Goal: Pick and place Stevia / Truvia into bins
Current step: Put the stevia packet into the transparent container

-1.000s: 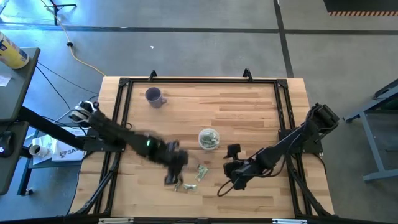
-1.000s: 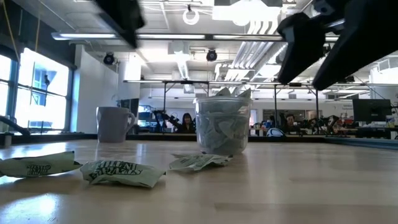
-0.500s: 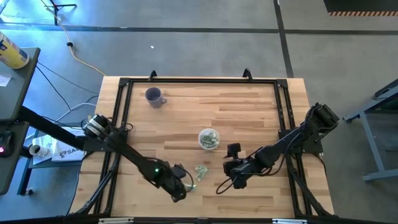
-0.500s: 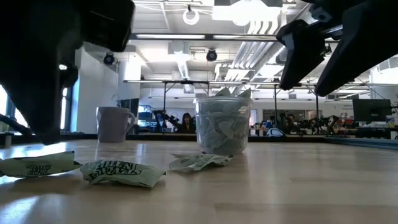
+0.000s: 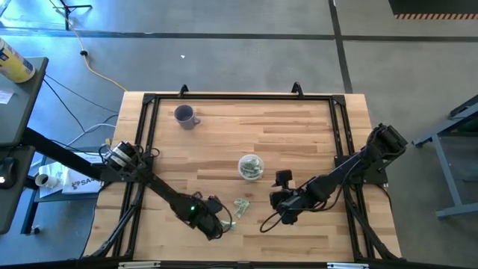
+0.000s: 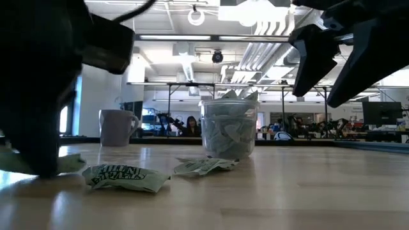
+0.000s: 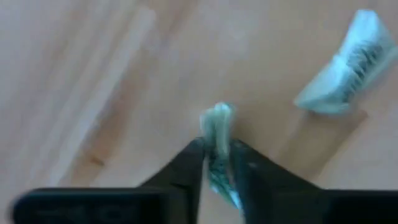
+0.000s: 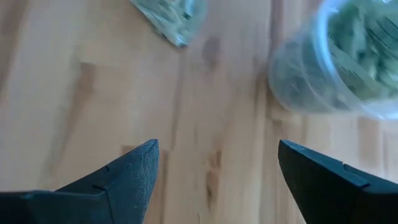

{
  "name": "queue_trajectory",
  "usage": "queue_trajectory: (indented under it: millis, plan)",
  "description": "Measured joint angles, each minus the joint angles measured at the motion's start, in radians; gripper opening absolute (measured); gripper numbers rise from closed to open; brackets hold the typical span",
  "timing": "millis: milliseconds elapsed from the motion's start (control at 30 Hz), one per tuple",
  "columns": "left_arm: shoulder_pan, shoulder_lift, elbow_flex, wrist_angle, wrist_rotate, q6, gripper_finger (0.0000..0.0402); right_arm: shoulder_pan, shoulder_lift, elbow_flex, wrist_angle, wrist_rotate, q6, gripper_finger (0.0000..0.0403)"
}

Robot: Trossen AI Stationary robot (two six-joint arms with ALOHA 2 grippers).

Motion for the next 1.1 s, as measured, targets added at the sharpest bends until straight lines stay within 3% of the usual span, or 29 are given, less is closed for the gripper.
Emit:
queue_trajectory:
  millis: [167,300,500,633,800,1100]
  plan:
    - [0.097,-0.007,-0.003,-0.009,-0.063,0.177,0.0024,0.002,-0.004,0.0,-0.074,0.043,0.089,0.0319]
    - [0.204,-0.057,0.007,-0.045,-0.08,0.308,0.0036,0.025,-0.045,0.0,-0.132,0.105,0.2,0.0319]
    - [0.344,-0.178,0.127,-0.055,-0.081,0.599,0.0023,0.068,-0.12,0.0,-0.281,0.233,0.436,0.0319]
    - [0.427,-0.197,0.236,-0.003,-0.072,0.79,0.0023,0.084,-0.125,0.0,-0.343,0.249,0.548,0.0319]
    - [0.517,-0.134,0.284,0.053,0.062,0.914,0.0027,0.088,-0.121,0.0,-0.343,0.258,0.628,0.0319]
    - [0.558,0.025,0.288,0.12,0.153,0.968,0.0039,0.08,-0.121,0.0,-0.316,0.267,0.641,0.0319]
